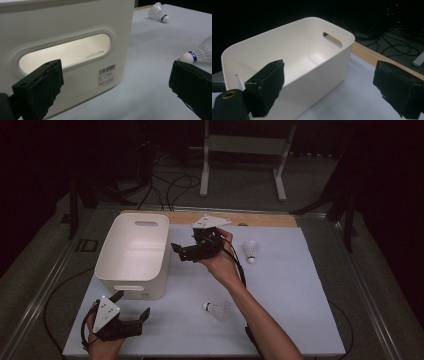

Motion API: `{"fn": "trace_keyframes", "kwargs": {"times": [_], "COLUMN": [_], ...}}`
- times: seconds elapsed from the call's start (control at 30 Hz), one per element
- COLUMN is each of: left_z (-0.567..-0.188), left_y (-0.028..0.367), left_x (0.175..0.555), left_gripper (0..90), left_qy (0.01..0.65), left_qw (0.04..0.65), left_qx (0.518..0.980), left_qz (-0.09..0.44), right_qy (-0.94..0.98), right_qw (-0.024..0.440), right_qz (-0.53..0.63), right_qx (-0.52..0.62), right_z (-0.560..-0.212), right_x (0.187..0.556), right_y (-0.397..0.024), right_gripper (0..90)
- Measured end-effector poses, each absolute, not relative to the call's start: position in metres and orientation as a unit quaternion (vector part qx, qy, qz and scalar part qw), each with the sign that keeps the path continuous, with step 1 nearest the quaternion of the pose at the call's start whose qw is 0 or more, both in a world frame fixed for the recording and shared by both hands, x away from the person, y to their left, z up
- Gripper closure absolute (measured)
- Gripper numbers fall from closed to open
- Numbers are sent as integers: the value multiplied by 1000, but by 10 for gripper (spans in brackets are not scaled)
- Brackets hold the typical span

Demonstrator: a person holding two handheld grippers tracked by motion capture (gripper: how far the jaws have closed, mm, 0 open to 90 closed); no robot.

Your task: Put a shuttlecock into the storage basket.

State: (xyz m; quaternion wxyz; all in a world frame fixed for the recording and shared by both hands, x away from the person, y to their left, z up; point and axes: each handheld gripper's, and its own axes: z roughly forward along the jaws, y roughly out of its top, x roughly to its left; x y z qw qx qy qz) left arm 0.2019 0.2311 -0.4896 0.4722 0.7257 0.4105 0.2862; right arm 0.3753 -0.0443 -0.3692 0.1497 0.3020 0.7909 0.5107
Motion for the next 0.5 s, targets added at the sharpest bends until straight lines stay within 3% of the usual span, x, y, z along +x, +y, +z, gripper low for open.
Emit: {"fn": "trace_keyframes", "kwargs": {"times": [0.5], "left_z": [-489], "left_y": [231], "left_x": [202], "left_gripper": [0], "left_qy": [412], "left_qw": [474], "left_qx": [724], "left_qz": [286], "right_qy": [788], "right_qw": [157], "right_qz": [502], "right_qx": [319], "right_z": [-375], "right_x": [382], "right_y": [-64], "right_gripper": [100]}}
